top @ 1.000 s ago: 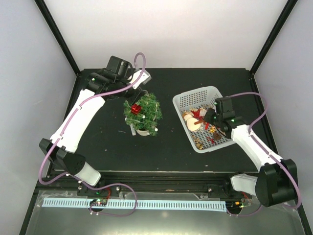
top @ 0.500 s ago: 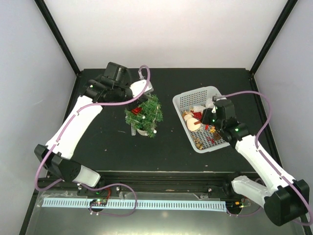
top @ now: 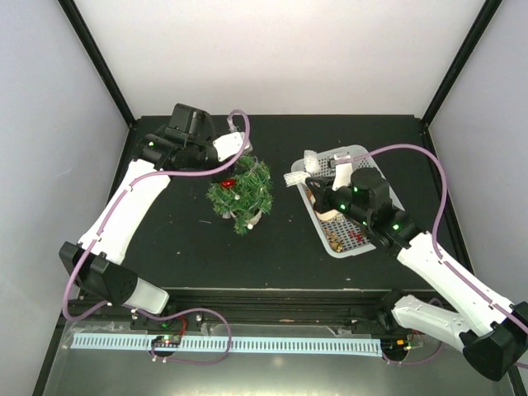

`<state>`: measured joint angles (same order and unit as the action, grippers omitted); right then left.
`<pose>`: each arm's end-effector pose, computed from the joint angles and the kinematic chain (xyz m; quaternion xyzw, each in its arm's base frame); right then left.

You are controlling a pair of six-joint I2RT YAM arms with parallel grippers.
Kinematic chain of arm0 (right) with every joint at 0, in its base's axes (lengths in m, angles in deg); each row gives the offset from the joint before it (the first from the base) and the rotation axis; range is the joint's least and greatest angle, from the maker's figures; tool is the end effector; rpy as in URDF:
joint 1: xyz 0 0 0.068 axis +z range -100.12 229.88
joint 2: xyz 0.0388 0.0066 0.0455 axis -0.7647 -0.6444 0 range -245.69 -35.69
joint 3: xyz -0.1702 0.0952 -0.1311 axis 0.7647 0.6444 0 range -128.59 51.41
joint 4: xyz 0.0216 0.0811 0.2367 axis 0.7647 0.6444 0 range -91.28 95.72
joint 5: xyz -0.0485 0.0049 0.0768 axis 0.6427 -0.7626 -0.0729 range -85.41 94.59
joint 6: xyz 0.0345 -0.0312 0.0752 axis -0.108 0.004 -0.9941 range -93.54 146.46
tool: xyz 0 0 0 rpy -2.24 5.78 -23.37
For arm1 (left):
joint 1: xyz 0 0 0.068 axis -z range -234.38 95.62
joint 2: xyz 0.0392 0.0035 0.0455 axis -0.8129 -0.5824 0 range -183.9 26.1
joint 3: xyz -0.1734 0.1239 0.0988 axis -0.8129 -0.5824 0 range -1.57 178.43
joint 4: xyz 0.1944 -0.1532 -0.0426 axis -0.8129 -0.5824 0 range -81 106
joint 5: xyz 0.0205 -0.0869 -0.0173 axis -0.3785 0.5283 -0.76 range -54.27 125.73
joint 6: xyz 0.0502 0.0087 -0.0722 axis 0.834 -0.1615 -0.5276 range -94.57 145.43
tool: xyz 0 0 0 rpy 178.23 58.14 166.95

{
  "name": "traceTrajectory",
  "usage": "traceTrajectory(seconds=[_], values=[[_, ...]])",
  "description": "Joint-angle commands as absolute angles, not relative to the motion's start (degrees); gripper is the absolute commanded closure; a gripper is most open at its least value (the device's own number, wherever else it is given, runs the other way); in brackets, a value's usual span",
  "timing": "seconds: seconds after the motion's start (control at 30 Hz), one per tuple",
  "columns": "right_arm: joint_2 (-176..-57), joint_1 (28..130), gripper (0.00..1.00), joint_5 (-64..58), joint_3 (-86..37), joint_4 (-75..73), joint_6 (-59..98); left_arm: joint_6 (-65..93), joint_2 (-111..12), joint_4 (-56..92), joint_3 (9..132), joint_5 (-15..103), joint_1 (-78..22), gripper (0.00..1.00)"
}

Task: Decorate the small christmas tree

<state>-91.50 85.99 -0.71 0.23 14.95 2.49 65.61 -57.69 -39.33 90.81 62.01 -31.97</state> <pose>0.2172 0.1673 0.2861 -0.1131 0.8152 0.3167 0.4717 0.2799 -0.1531 0.3259 0.5419 0.7300 -0.1534 0.3872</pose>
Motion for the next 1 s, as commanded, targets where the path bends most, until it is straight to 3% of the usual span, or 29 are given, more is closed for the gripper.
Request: traceTrajectory(seconds=[0.0,0.13,0.37,0.97], values=[[-92.65,88.93,0.99,-2.62,-2.13,10.36,4.08,65.33,-57.79,-38.24,90.47,62.05,-32.84,0.43],[-94.74,91.15,0.99,-3.83,-3.65,8.35,3.45,64.35,-57.01,-37.09,89.35,62.09,-33.03,0.27],[-96.15,93.20,0.99,-8.46,-3.14,3.30,3.13,63.25,-56.76,-35.55,88.99,61.74,-33.11,0.14],[-103.21,97.90,0.99,-11.89,-4.12,0.19,2.67,60.99,-56.98,-32.42,91.21,60.08,-33.20,0.01]])
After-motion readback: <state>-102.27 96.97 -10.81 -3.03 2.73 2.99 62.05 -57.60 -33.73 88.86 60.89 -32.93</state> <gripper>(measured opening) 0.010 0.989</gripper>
